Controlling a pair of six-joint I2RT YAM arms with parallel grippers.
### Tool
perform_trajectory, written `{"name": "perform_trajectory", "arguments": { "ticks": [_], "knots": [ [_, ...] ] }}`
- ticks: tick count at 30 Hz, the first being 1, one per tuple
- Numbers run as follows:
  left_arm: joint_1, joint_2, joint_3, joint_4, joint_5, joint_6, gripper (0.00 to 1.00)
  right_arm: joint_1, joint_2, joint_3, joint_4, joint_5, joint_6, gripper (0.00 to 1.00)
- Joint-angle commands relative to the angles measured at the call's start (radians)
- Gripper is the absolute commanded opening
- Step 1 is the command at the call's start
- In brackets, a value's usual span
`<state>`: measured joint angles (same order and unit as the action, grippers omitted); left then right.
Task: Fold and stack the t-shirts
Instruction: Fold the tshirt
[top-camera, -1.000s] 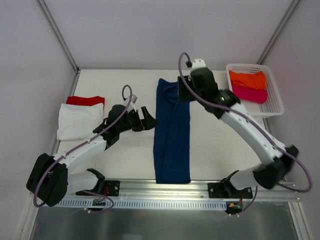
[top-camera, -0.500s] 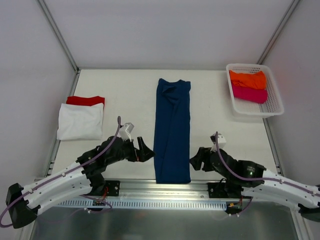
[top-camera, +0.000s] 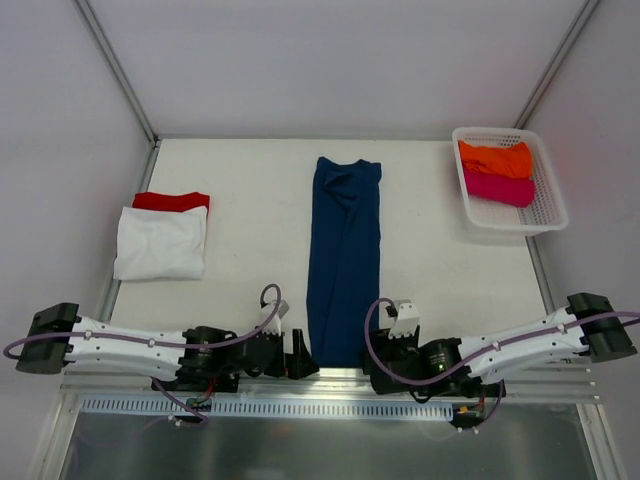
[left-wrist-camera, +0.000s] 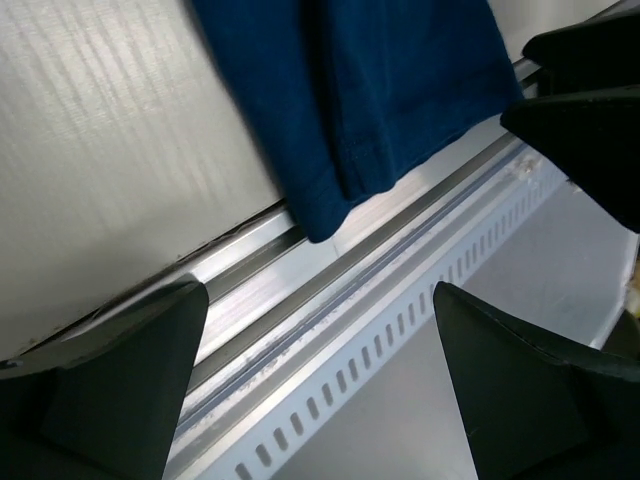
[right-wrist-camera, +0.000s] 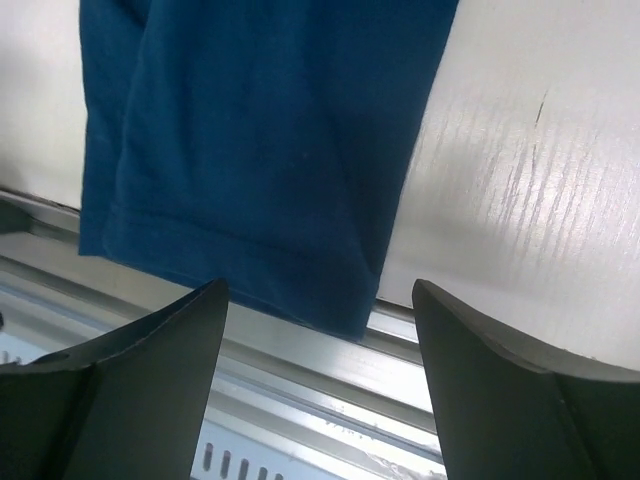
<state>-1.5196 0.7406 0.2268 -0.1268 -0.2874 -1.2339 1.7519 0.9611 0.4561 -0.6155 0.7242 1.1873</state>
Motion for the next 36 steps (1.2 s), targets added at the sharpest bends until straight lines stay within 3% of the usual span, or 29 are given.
{"name": "perform_trajectory", "arguments": {
  "ticks": [1,5,9,12,16,20,27,36],
  "knots": [
    [-0.014,0.0,-0.102,0.239,-0.072,-0.056,0.99,0.035,-0.022,-0.02,-0.017,0.107,0.208,0.78],
    [-0.014,-0.085,-0.219,0.372,-0.085,-0.05,0.99,0.087,-0.078,-0.043,-0.076,0.147,0.322,0.78],
    [-0.014,-0.216,-0.276,0.328,-0.13,-0.058,0.99,0.118,-0.038,0.044,-0.232,0.149,0.373,0.78],
    [-0.013,-0.227,-0.277,0.296,-0.148,-0.078,0.99,0.13,0.034,0.125,-0.328,0.146,0.402,0.79],
    [-0.013,-0.17,-0.285,0.369,-0.151,-0.067,0.99,0.141,0.091,0.135,-0.31,0.138,0.431,0.79],
    [-0.013,-0.069,-0.279,0.403,-0.138,-0.104,0.99,0.141,0.084,0.07,-0.178,0.123,0.429,0.79],
    [-0.014,0.051,-0.27,0.498,-0.118,-0.098,0.99,0.15,0.143,0.118,-0.267,0.106,0.475,0.79],
    [-0.014,0.177,-0.293,0.69,-0.091,-0.104,0.99,0.155,0.146,0.004,-0.064,0.116,0.488,0.79]
  ]
}}
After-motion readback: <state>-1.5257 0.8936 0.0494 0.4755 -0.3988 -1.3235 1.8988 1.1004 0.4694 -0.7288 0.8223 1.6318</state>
